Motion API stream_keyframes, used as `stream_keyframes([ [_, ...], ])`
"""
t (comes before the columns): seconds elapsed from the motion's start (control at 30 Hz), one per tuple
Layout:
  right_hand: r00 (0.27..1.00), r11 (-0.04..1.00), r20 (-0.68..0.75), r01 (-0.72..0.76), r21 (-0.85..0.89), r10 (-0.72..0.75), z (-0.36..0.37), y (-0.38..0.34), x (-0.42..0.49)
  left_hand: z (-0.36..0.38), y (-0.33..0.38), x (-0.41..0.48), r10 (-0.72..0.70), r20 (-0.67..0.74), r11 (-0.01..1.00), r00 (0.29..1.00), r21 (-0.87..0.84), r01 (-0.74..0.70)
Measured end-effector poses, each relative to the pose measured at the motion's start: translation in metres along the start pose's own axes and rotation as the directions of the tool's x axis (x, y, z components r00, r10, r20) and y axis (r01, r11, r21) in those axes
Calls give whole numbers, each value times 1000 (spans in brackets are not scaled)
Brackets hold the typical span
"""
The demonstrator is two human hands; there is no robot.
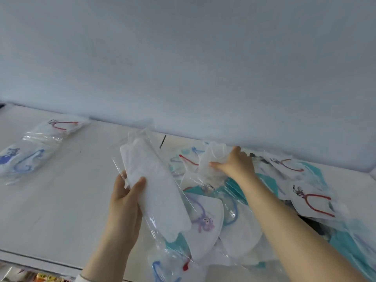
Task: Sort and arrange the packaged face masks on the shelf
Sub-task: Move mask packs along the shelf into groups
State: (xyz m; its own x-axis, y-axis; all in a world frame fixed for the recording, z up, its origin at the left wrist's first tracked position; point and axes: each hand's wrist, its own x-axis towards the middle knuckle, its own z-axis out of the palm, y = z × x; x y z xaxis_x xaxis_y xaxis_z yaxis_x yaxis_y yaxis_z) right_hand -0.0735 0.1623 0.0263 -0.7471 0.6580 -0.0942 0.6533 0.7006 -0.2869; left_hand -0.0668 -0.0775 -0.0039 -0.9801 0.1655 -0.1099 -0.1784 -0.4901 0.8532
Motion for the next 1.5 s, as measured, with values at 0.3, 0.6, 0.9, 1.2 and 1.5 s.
stream_keyframes([
  [0.3,976,796,-217,114,595,22,-38,-4,34,0,6,9,6,-11,1000,1000,-3,-6],
  [0.6,751,360,-637,651,668,-175,-97,-3,-28,27,-1,8,-69,72,997,995,38,66],
  [0.9,281,237,-427,959,155,-860,-22,60,-85,77,-9,-14,-168,253,986,953,62,157],
  [1.2,479,516,-205,831,-209,-854,-1,155,-111,53,-6,-1,-30,107,988,994,153,13],
  [1.5,315,501,-530,827,-255,-788,-1,134,-104,29,2,2,49,30,991,998,124,-53],
])
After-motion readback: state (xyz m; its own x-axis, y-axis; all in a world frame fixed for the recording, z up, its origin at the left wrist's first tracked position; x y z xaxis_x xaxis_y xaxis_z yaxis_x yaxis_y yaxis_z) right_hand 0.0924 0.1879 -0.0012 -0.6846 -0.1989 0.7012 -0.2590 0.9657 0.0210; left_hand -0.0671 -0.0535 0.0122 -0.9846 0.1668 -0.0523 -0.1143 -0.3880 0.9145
